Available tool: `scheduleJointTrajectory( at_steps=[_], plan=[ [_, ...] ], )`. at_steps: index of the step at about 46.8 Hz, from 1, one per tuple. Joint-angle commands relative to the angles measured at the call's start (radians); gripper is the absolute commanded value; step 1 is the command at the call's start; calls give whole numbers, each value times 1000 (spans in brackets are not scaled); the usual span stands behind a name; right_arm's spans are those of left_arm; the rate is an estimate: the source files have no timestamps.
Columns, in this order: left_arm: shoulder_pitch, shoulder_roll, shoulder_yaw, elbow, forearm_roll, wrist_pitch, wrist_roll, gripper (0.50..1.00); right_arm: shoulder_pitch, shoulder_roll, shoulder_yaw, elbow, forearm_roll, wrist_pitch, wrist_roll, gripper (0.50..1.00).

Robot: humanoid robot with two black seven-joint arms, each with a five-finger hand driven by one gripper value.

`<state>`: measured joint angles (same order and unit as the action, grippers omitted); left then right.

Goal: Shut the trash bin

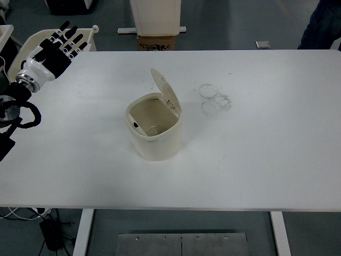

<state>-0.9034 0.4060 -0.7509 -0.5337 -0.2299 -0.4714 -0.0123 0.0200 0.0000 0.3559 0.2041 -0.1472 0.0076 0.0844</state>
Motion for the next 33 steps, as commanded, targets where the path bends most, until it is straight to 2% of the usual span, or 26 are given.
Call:
scheduleJointTrajectory(
  at_steps=[1, 9, 17, 33],
  plan=[
    [1, 30, 1, -35, 3, 0, 0, 1000, 0, 0, 0, 0, 0, -1, 0, 993],
    [-15, 69, 2, -97, 7, 13, 0, 1000, 0, 0, 0, 0, 0, 0, 0, 993],
    [-26, 140, 5, -196, 6, 43, 0, 1000, 0, 0, 0, 0, 0, 0, 0, 993],
    [-112, 198, 21, -221, 23, 65, 6, 1000, 0, 0, 0, 0, 0, 0, 0, 993]
  ],
)
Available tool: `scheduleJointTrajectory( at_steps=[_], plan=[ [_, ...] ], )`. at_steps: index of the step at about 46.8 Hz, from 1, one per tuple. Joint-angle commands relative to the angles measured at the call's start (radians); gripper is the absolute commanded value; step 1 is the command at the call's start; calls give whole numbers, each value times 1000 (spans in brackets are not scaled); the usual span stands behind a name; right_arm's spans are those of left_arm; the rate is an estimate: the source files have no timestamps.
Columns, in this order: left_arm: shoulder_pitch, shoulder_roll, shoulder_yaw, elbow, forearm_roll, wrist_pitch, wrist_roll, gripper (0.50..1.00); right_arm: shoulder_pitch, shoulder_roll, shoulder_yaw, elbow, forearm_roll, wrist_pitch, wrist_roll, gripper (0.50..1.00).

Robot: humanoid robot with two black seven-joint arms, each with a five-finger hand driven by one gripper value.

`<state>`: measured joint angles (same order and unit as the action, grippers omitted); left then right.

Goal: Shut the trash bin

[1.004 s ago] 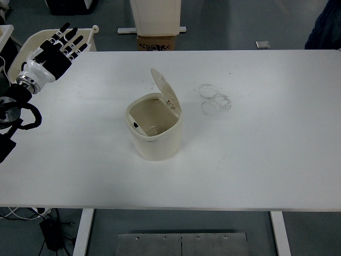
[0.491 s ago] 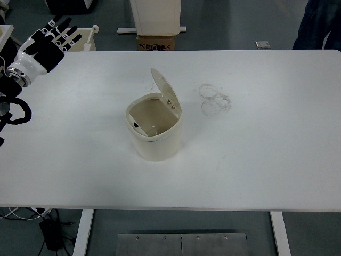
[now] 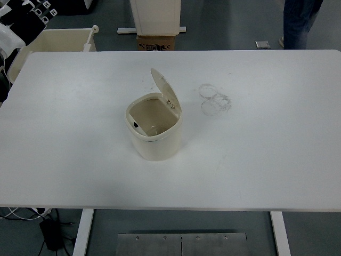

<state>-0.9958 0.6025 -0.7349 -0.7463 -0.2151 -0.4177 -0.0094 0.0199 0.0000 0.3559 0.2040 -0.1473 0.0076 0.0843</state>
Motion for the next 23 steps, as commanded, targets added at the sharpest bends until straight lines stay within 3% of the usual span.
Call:
scheduleJointTrajectory(
  at_steps=[1, 12, 23],
  plan=[
    [-27, 2, 11, -16, 13, 16, 3, 1000, 0, 0, 0, 0, 0, 0, 0, 993],
    [-152, 32, 161, -128, 20, 54, 5, 1000, 0, 0, 0, 0, 0, 0, 0, 993],
    [-286, 86, 337, -258, 42, 50, 9, 1000, 0, 0, 0, 0, 0, 0, 0, 993]
  ],
)
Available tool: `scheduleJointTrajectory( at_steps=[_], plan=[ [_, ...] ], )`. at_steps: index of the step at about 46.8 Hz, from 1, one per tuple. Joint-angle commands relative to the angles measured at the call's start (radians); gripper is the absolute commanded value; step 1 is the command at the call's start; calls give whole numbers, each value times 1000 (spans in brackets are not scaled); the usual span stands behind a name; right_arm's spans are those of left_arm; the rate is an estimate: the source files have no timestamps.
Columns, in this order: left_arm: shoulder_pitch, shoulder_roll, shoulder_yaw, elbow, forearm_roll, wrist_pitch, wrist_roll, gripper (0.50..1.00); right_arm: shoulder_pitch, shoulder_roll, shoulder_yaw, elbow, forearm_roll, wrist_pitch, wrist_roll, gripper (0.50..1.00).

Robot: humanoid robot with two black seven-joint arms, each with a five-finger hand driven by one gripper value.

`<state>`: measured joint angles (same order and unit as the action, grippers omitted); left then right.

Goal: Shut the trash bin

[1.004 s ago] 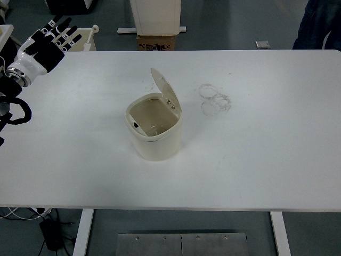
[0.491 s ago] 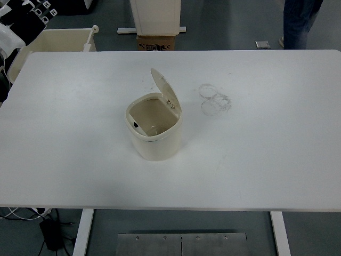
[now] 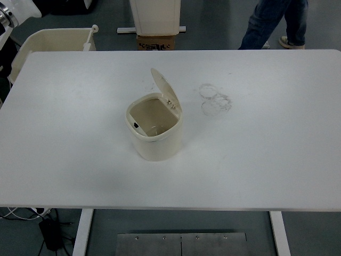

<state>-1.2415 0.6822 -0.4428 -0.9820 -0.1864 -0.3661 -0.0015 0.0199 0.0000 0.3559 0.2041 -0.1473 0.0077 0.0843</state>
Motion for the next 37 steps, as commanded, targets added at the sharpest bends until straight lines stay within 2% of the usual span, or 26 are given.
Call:
scheduleJointTrajectory(
  at_steps=[1, 14, 21, 26, 37],
  plan=[
    [-53, 7, 62, -29, 22, -4, 1, 1000, 0, 0, 0, 0, 0, 0, 0, 993],
    [-177, -13, 216, -109, 176, -8, 9, 1000, 0, 0, 0, 0, 0, 0, 0, 993],
    [-219, -49, 257, -147, 281, -14, 63, 1000, 0, 0, 0, 0, 0, 0, 0, 993],
    [-240, -79, 288, -155, 358, -42, 104, 1000, 0, 0, 0, 0, 0, 0, 0, 993],
    [-248, -144, 294, -156, 507, -102, 109, 1000, 0, 0, 0, 0, 0, 0, 0, 993]
  ],
)
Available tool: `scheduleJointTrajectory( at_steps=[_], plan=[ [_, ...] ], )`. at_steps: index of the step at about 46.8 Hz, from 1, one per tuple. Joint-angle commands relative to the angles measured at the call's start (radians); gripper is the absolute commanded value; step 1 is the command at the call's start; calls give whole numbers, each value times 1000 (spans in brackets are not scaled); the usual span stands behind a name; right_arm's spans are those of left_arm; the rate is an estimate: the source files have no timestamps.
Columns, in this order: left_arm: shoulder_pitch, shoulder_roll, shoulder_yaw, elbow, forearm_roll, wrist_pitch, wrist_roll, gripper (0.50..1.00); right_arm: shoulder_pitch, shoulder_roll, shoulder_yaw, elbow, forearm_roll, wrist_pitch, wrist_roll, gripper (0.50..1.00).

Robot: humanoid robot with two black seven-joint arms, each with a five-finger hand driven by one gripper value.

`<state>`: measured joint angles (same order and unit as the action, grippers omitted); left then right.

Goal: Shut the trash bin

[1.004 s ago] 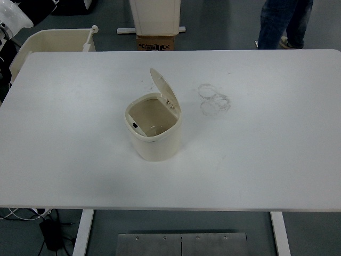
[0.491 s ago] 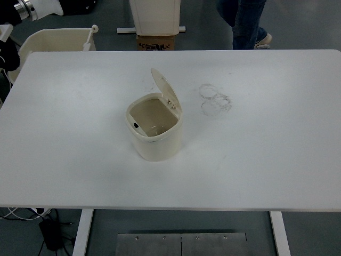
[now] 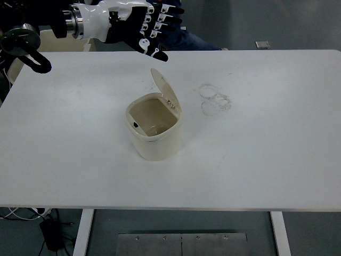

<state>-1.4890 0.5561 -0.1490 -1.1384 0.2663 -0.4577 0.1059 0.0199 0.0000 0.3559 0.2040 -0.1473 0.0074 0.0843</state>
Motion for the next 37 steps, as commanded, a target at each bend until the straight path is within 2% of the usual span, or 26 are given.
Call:
scheduleJointTrajectory(
  at_steps=[1, 6, 10, 20, 32, 37],
  plan=[
    [1, -25, 0, 0, 80, -10, 1, 1000, 0, 0, 0, 0, 0, 0, 0, 993],
    [4, -54, 2, 0, 203, -16, 3, 1000, 0, 0, 0, 0, 0, 0, 0, 993],
    [4, -71, 12, 0, 277, -44, 6, 1000, 0, 0, 0, 2, 0, 0, 0, 993],
    [3, -99, 14, -20, 361, -84, 6, 1000, 0, 0, 0, 0, 0, 0, 0, 993],
    [0, -62, 17, -58, 364, -153, 8, 1000, 0, 0, 0, 0, 0, 0, 0, 993],
    [0, -21, 17, -84, 375, -153, 8, 1000, 0, 0, 0, 0, 0, 0, 0, 993]
  ],
)
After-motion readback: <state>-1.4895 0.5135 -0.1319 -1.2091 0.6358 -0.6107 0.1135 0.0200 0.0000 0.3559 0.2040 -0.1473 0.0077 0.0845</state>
